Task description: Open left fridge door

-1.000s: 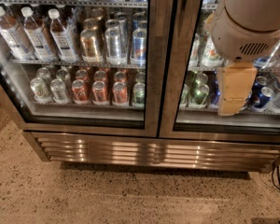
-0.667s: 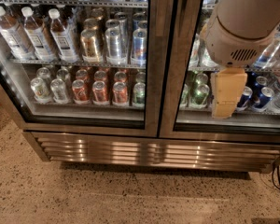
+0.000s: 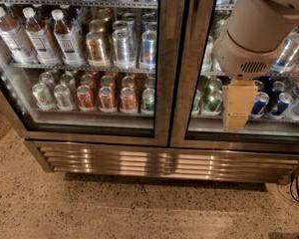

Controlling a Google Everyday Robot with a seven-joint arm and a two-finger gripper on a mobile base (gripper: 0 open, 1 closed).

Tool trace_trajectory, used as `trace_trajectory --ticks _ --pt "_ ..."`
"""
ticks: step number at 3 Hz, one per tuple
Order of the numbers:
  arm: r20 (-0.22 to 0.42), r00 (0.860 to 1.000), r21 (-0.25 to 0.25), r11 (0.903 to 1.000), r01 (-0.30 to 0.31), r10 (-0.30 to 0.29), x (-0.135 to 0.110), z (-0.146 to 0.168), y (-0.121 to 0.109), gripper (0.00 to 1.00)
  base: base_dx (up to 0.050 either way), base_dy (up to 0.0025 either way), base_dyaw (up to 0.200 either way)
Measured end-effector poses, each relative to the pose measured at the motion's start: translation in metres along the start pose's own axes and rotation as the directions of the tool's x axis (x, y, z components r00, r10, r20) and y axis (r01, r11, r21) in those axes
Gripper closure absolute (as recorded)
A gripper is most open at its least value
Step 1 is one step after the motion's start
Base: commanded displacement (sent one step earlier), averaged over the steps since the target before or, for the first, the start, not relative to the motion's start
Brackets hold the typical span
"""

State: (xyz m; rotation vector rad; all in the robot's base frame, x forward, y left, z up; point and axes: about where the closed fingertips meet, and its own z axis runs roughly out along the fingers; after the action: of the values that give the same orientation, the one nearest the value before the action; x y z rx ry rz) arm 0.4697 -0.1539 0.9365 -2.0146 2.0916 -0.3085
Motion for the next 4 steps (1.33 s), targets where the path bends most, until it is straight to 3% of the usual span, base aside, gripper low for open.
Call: trace_trajectory --ticks 1,2,3,4 --pt "0.100 0.995 -0.005 0.9999 0.012 -0.012 0.001 0.002 -0.001 0.00 0.000 0.00000 0.000" --pt "0.281 0.960 0.037 0.9992 -0.015 0.004 0.030 0.011 -0.012 0.00 0.000 0.00000 0.000" --pt "0.442 0.896 0.048 0.9986 0.020 -0.040 0.032 0.010 -0.008 0.00 0.000 0.00000 0.000" --pt "0.520 0.852 0.057 0.9977 0.037 -0.061 0.025 0.003 -0.004 0.00 0.000 0.00000 0.000"
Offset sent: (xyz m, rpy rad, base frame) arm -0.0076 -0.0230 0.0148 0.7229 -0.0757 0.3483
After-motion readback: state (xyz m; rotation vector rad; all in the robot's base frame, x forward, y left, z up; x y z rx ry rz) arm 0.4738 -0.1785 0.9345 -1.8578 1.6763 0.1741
